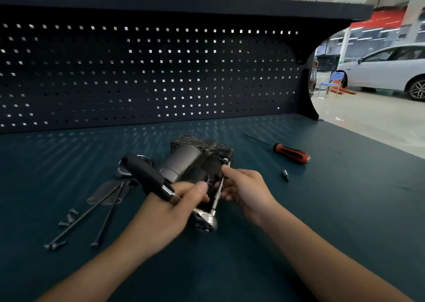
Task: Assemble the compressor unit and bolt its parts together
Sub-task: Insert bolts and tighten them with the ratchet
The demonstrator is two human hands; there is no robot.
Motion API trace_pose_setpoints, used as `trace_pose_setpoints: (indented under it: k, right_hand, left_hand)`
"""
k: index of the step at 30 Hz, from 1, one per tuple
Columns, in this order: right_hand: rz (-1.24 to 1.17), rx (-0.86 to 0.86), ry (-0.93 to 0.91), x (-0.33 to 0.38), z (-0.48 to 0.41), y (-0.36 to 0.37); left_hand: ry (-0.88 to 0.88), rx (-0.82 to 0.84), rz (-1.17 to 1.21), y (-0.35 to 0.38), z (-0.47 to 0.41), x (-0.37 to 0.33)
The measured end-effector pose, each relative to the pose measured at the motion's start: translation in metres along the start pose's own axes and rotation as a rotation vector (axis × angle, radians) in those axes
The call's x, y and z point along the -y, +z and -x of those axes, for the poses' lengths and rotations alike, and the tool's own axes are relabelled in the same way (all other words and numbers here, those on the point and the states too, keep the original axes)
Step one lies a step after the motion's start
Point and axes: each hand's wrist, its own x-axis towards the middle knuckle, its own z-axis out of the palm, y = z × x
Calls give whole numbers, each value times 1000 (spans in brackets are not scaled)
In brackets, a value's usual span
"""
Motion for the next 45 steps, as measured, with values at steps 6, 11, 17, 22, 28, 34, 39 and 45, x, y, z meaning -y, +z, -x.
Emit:
trace_pose_setpoints:
  k: [6,11,17,22,28,34,39,45]
  right_hand:
    - [588,-105,-174,-5,-20,-3]
    - [686,-140,-279,-12,-26,-7]
    - [596,-128,-296,-16,-26,-8]
    - [598,-101,-301,-16,-23,-8]
    - [658,-69,-320,-14,-22,-8]
    - [719,-56,-324,-13,-23,-9]
    - [821,-116,-372,-14,-22,-6]
    - [855,-130,-376,-11,-22,-5]
  left_hand:
    - [-79,-61,442,-9,6,-1]
    - [-86,-111,476,1,11,1]
    - [-29,-175,461,0,13,1]
    - [13,-203,393,1,13,4]
    - [50,-198,355,0,15,6]
    - [40,-200,366,4,16,8]
    - [30,-285,396,7,12,9]
    - [151,-197,253,6,2,-3]
